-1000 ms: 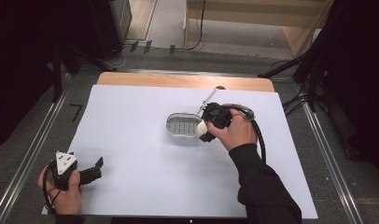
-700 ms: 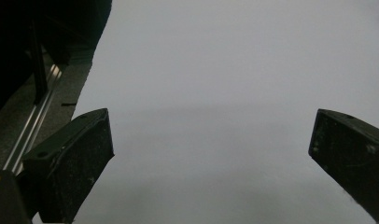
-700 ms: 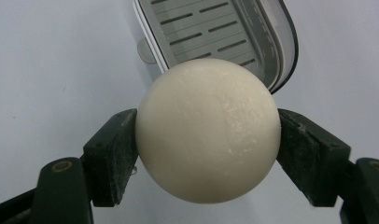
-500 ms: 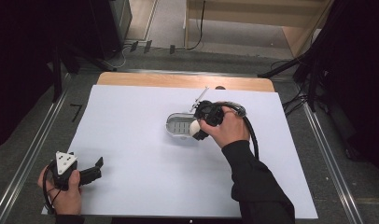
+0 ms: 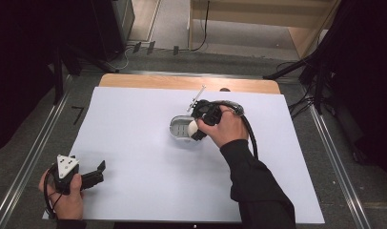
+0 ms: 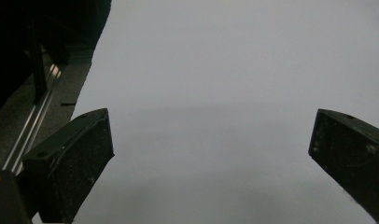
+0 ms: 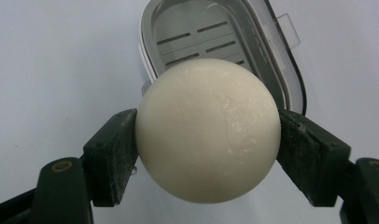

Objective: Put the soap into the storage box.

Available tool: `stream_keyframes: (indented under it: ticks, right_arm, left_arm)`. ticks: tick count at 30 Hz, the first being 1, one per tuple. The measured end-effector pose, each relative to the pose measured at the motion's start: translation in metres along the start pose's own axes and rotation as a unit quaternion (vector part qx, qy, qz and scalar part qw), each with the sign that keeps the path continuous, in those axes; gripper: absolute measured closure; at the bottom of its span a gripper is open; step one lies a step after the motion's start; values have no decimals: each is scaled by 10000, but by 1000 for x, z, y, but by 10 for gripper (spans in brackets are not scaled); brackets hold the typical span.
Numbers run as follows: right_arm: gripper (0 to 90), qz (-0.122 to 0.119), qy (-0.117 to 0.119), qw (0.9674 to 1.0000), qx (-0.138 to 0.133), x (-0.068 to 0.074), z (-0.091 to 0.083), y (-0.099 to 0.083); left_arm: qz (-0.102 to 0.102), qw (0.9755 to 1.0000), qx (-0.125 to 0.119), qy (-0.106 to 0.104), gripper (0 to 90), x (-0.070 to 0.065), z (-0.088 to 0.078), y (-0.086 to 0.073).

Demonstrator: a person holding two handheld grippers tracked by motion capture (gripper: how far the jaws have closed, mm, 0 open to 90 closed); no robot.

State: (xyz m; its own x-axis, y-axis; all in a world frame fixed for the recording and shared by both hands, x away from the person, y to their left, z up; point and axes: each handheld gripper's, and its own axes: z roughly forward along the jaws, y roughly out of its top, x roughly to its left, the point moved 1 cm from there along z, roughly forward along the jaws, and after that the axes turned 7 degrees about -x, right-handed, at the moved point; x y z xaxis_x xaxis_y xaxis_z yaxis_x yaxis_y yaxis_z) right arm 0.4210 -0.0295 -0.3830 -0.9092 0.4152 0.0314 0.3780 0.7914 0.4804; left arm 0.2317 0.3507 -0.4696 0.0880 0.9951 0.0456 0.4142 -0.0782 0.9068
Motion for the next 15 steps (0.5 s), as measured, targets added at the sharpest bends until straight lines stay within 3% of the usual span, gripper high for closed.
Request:
stream_keyframes:
  ticks: [15]
  right_arm:
    - [254,28,75,10000,28,-2,14,13]
  left_arm:
    - [-2,10000,3,-2,2,0,0,0]
